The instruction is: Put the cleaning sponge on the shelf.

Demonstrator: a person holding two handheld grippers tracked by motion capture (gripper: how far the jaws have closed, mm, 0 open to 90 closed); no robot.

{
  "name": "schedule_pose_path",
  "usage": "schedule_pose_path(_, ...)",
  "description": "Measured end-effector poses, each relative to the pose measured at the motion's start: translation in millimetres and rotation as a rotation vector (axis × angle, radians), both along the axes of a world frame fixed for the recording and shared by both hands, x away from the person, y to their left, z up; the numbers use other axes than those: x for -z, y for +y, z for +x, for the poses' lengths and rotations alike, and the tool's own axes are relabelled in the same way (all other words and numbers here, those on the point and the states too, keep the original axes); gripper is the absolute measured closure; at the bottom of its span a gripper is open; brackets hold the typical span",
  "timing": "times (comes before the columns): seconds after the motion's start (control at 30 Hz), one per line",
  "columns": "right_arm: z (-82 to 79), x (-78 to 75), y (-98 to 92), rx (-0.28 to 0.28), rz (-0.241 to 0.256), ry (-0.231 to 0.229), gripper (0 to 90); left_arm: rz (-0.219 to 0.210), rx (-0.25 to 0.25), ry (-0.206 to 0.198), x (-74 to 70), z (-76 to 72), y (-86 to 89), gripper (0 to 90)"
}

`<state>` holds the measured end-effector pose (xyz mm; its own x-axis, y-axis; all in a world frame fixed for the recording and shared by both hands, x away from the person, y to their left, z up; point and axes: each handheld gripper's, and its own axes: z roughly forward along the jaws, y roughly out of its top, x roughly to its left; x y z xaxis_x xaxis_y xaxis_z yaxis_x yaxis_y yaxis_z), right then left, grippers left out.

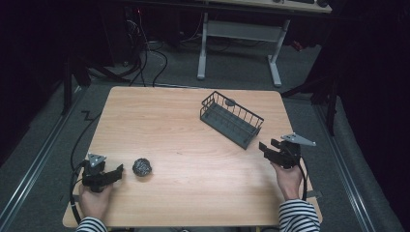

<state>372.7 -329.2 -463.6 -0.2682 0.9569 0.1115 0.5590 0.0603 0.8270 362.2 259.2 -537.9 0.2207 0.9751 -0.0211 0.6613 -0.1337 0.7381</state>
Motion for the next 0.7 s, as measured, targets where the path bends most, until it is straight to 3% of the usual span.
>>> schedule_pose_path(0.17, 15.0, -9.9, -3.1, 0.009, -0.003, -0.003, 41.6, -0.001, 0.000, 0.000, 0.0, 0.0, 0.2, 24.6)
schedule_pose_path(0.3, 28.8, -15.9, -9.7, 0.039, 0.030, -0.008, 41.5, 0.000, 0.000, 0.000, 0.0, 0.1, 0.0, 24.5)
schedule_pose_path(0.6, 54.4, -26.3, -6.7, 0.045, -0.013, 0.025, 42.0, 0.001, 0.001, 0.000, 0.0, 0.1, 0.0, 24.5)
schedule_pose_path(0.7, 63.3, -27.7, -5.2, 0.059, -0.007, 0.033, 41.8, 0.000, 0.001, 0.000, 0.0, 0.1, 0.0, 24.5)
